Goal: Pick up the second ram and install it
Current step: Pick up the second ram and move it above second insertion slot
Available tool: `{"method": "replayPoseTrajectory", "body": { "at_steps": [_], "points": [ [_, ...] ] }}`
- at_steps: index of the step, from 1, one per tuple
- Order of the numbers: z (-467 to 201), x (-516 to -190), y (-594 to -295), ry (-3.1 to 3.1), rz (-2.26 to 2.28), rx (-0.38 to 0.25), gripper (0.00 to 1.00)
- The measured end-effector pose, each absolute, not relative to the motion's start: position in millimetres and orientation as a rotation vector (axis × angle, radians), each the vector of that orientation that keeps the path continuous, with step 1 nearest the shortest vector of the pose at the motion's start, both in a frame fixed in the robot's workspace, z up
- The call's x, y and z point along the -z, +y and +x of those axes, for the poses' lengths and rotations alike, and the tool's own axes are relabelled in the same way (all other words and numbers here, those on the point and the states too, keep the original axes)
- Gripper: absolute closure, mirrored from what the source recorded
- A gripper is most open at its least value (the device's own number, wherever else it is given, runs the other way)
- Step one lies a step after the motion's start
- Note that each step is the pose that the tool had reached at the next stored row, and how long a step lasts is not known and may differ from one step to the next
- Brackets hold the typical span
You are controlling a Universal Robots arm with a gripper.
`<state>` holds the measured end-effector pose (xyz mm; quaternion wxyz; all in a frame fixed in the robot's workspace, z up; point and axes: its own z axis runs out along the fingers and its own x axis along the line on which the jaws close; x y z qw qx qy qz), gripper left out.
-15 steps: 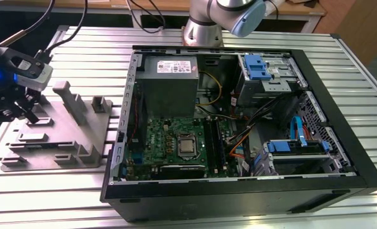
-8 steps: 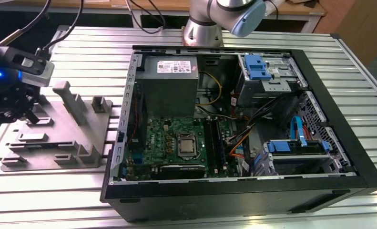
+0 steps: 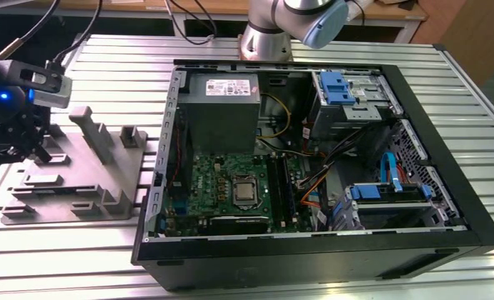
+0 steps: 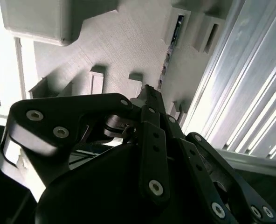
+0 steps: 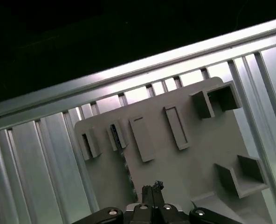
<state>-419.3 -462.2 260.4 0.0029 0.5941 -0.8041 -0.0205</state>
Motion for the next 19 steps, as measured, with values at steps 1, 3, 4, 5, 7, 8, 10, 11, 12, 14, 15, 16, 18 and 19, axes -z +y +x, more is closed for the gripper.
{"method": "replayPoseTrajectory", "body": {
  "at_steps": [1,3,4,5,7,8,10,11,12,14,15,16,18,19],
  "points": [
    [-419.4,-260.1,-462.1,-2.504,1.885,0.064,0.89],
    [-419.3,-259.4,-462.1,-2.469,1.929,0.063,0.89],
    [-419.3,-259.1,-462.1,-2.45,1.953,0.062,0.89],
    [-419.3,-258.8,-462.1,-2.432,1.975,0.062,0.89],
    [-419.4,-258.1,-462.1,-2.395,2.018,0.061,0.89],
    [-419.3,-257.7,-462.1,-2.376,2.039,0.061,0.89],
    [-419.4,-256.8,-462.1,-2.339,2.08,0.06,0.89],
    [-419.3,-256.4,-462.1,-2.319,2.101,0.06,0.89],
    [-419.4,-256.0,-462.1,-2.298,2.123,0.06,0.89],
    [-419.3,-255.0,-462.1,-2.259,2.164,0.059,0.89],
    [-419.4,-254.5,-462.1,-2.24,2.184,0.059,0.89],
    [-419.4,-254.0,-462.1,-2.221,2.202,0.059,0.89],
    [-419.5,-253.2,-462.4,-2.193,2.229,0.058,0.89],
    [-419.6,-252.9,-462.9,-2.183,2.238,0.058,0.89]
  ]
}}
